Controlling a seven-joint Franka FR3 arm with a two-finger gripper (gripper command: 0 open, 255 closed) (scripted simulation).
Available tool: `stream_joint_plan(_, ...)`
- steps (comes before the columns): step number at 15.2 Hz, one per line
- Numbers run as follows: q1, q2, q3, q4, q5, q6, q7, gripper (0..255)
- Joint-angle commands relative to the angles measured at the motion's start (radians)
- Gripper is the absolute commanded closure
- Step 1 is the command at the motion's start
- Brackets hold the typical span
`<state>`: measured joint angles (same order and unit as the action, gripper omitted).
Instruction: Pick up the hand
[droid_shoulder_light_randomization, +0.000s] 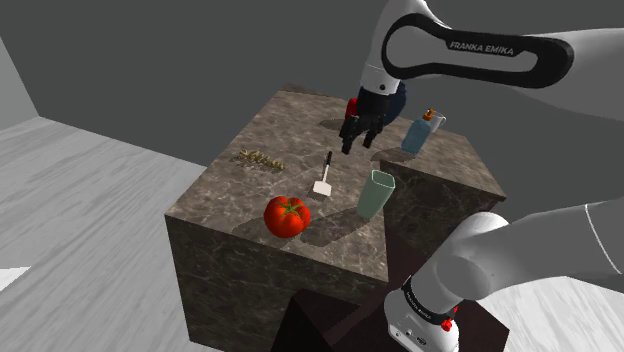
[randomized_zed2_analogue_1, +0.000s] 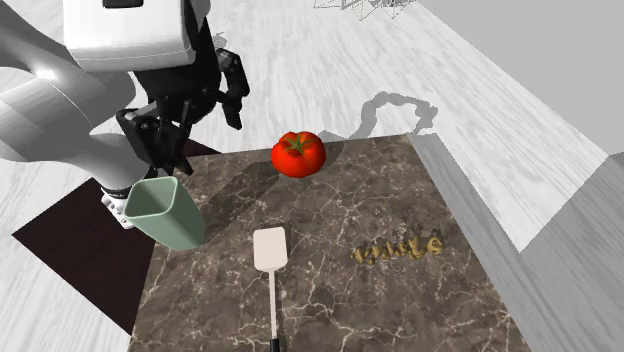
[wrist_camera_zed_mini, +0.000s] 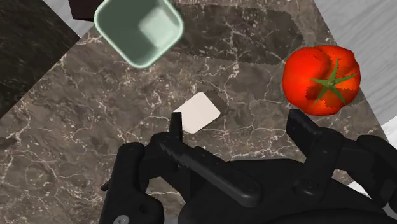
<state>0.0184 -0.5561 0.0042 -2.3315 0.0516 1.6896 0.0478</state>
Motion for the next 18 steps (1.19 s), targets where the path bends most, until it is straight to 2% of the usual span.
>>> stream_joint_plan(1, 0.009, 0.083, 0.004, 0.028, -0.003, 0.055, -0.021, 0)
stream_joint_plan(10, 0.04, 0.431, 0.023, 0.225, -0.026, 0.203, -0.106, 0)
stream_joint_plan(18, 0.066, 0.741, 0.048, 0.483, -0.061, 0.253, -0.163, 0)
